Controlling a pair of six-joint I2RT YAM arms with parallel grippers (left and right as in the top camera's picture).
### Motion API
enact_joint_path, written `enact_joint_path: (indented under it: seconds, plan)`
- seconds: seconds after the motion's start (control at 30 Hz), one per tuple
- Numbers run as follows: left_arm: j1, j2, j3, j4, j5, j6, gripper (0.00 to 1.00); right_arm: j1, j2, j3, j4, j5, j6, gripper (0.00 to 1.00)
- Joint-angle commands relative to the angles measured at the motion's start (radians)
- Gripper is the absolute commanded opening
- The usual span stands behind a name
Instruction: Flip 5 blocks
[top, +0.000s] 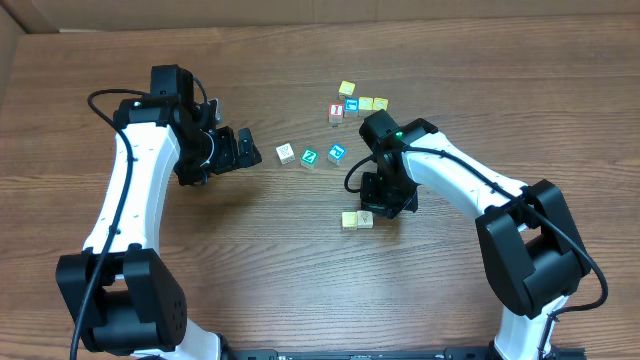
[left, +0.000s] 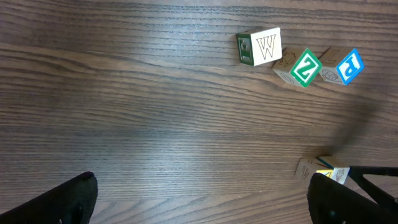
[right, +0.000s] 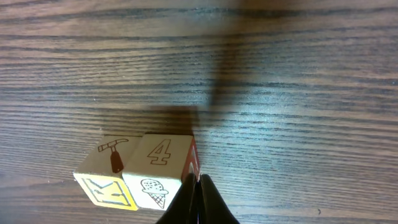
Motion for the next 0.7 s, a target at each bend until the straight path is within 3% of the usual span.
enact_joint_path:
  seconds: [0.0, 0.67]
  plan:
    - [-0.013, 0.01, 0.019, 0.001, -0.005, 0.001, 1.0, 0.01, -0.029, 0.01, -0.011, -0.018, 0.03, 0.04]
    - [-0.013, 0.01, 0.019, 0.001, -0.005, 0.001, 1.0, 0.018, -0.029, 0.01, -0.037, -0.018, 0.055, 0.04]
